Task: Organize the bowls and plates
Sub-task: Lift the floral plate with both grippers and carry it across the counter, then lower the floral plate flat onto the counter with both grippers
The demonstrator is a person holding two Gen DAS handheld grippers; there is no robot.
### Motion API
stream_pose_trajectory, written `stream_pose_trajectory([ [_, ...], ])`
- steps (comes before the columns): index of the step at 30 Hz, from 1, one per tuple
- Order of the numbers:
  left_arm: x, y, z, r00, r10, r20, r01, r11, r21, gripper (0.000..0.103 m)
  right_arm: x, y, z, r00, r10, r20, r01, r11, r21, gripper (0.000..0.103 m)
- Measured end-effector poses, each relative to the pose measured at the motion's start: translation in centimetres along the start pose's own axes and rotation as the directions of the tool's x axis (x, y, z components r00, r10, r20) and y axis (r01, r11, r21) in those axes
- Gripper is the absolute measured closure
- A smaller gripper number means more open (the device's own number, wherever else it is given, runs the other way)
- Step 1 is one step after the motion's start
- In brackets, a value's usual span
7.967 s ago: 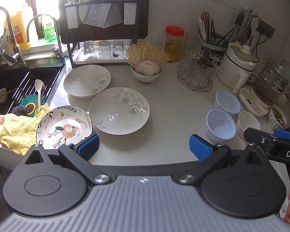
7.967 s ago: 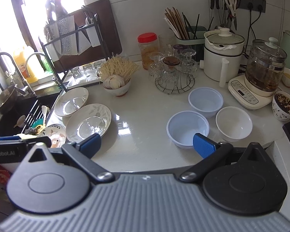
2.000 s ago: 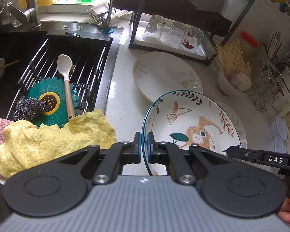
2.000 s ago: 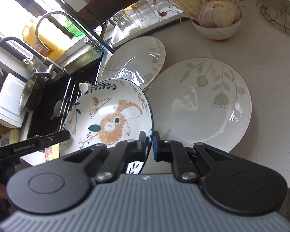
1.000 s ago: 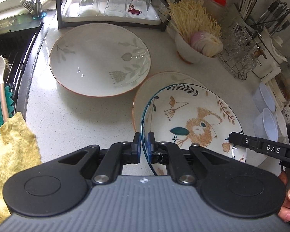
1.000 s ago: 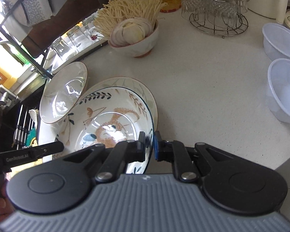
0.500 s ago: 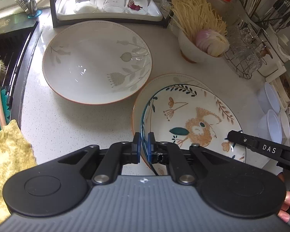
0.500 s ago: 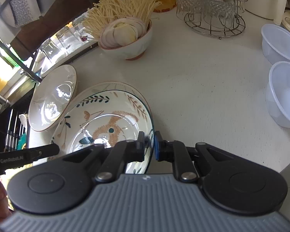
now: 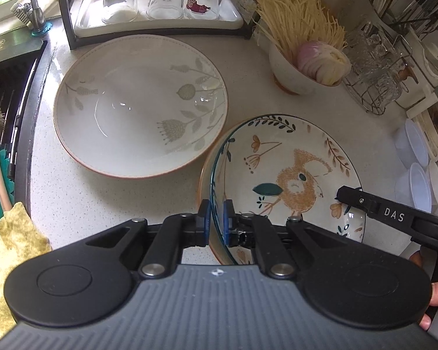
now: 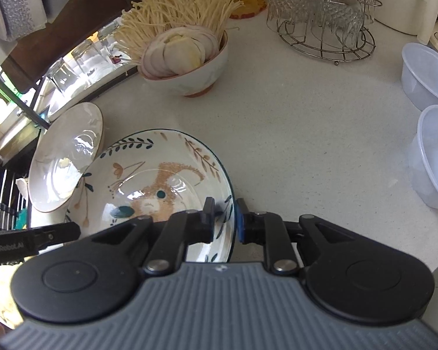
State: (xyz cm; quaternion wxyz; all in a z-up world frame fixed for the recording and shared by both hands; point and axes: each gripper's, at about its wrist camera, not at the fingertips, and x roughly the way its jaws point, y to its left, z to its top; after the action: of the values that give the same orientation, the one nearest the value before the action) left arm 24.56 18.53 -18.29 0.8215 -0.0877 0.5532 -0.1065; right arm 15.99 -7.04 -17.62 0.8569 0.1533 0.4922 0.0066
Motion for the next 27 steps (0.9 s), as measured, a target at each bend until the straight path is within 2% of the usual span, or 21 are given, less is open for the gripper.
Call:
stream_pose_trajectory([
  [6,-0.3,0.5,0.2,0.999,-0.027,-0.022,0.027,0.999,-0.023,0.090,0.4,-0.1,0.3,1.000,0.005,-0.012,-0.004,1.000,0.021,0.084],
  [8,-0.5,0.7,0.2,0.999,-0.020,-0.034,0.019,0.999,-0.027,0.081,0.1,-0.1,0.4,1.000,0.003,0.006,-0.003,1.000,0.019,0.084],
  [9,-0.7,0.8,0.1,0.999,-0.030,-0.032,0.029,0.999,-0.027,0.080,-0.1,-0.1,0.5,1.000,0.003,0.012,-0.003,1.000,0.019,0.084],
  [13,-1.3,1.2,-0.2,0.997,-0.063,-0.033,0.062,0.998,-0.031,0.079,-0.1,0.0,0.8,1.000,0.005,0.015,-0.005,1.000,0.013,0.084],
  [19,-3.2,1.0,-0.6,0.998,-0.054,0.025,0.055,0.998,-0.032,0.079,-1.1,-0.2,0.7,0.999,0.028,0.035,-0.028,0.999,0.018,0.084],
  [27,-6.6,0.5,-1.8,0.992,-0.029,0.123,0.036,0.998,-0.051,0.079,-4.7,0.2,0.7,0.990,0.104,0.095,-0.102,0.994,-0.028,0.084],
])
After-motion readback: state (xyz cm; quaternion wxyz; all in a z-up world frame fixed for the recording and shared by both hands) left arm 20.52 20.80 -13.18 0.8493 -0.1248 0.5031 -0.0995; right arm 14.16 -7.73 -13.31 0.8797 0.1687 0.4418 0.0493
